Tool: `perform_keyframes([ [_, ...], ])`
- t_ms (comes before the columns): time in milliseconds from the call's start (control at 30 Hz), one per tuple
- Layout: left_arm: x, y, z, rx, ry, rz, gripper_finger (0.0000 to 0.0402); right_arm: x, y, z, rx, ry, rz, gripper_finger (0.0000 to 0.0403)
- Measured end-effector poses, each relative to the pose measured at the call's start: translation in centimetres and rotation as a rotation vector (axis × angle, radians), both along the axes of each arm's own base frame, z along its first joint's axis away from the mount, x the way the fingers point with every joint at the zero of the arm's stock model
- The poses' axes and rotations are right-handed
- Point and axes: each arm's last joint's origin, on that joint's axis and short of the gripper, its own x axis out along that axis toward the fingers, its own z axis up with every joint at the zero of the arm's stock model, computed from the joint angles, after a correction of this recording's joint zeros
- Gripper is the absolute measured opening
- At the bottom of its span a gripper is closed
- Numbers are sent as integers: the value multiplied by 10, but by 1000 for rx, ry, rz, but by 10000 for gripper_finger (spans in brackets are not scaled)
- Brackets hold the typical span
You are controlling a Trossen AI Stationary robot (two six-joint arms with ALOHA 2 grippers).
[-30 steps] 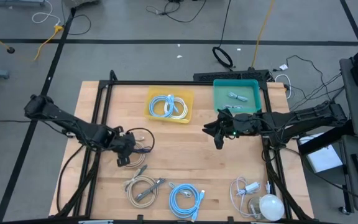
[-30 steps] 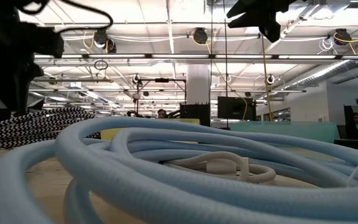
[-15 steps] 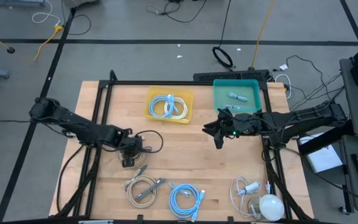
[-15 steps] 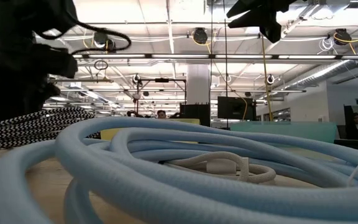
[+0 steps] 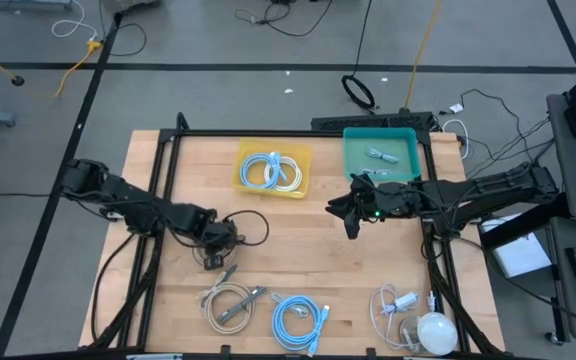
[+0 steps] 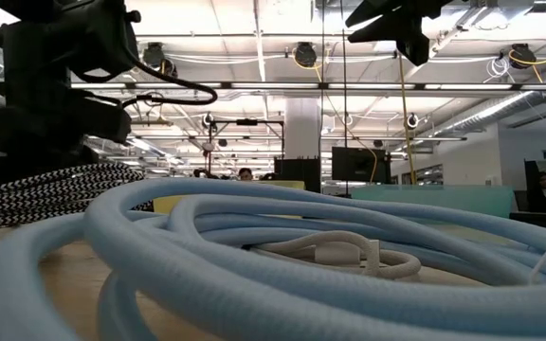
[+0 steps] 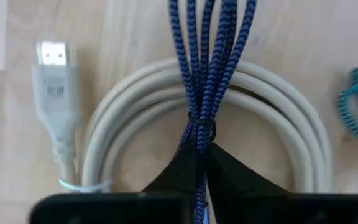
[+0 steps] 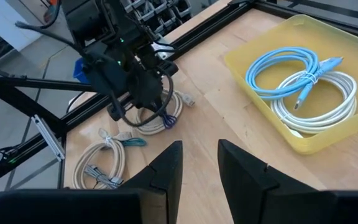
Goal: Pick & Place USB Port
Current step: Put the purple charger cable into the green bin
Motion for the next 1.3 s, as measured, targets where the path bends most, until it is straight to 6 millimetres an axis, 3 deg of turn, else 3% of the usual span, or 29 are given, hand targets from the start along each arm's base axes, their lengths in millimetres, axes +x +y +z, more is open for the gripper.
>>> perform_keyframes([
  [133,-4,8,13,-53,-44,129,9,0,0,0,-12,0,5,93],
  [267,-10,12,40,-132,-187,236,6,1,0,2,-12,-21,6,95],
  [533,-12,26,128,-224,-729,401,6,16,-2,15,-28,-209,-2,117],
  [633,-4,38,163,-219,-961,424,6,33,-7,13,-22,-293,-28,128],
  [767,14,54,195,-169,-1139,413,6,61,-16,2,33,-398,2,143],
  [967,48,60,210,-169,-1122,309,6,88,-24,-8,142,-595,111,163],
  [1300,85,40,197,-248,-1056,224,6,85,-25,0,100,-642,121,181],
])
